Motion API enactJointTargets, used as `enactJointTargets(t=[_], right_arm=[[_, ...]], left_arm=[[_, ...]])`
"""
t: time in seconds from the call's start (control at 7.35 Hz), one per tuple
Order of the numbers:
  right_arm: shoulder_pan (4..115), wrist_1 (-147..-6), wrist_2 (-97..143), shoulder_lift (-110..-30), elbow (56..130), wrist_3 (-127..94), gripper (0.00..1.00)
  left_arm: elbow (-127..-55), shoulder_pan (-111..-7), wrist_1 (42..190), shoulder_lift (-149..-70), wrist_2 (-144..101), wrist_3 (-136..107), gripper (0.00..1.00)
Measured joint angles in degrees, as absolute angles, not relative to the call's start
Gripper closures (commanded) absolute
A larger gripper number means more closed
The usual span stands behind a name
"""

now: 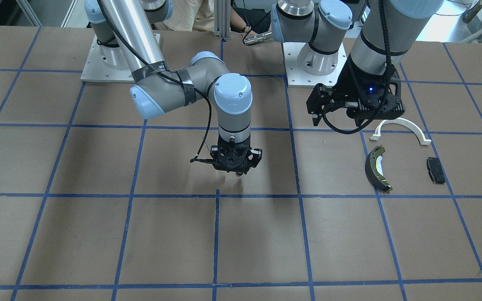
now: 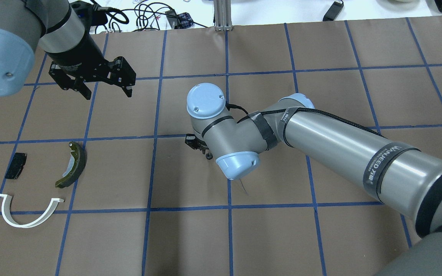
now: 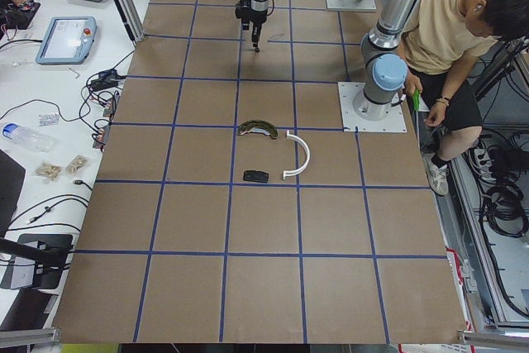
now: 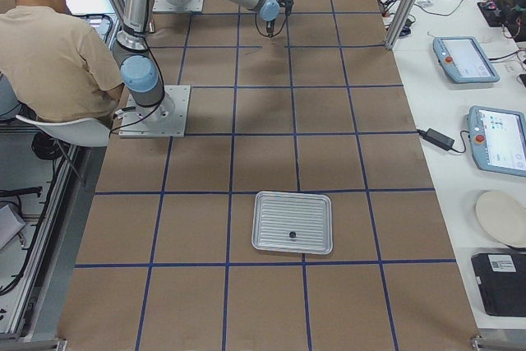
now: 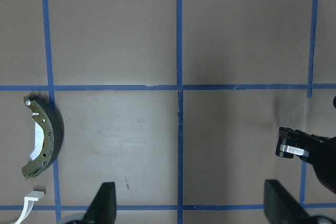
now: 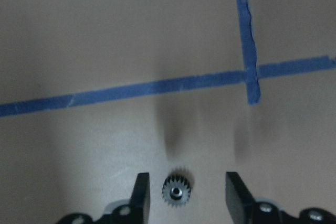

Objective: Place bearing gear from tray to pile

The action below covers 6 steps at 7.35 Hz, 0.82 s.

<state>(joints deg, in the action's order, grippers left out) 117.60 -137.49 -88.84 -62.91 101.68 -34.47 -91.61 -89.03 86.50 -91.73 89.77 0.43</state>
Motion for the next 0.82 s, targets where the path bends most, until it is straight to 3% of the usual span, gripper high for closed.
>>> enactJointTargets(t=[0.54,0.82], right_arm=[[96.86,-129.58,-88.8,-72.43,102.05,-4.78,0.0],[82.88,-127.12,-89.01,-74.55,101.98,11.16,0.0]], left_arm=[[-93.38,-88.95,82.56,-94.72,89.77,0.6,0.0],[-98.59,-90.15,76.65,-97.07,89.57,-3.26,0.0]])
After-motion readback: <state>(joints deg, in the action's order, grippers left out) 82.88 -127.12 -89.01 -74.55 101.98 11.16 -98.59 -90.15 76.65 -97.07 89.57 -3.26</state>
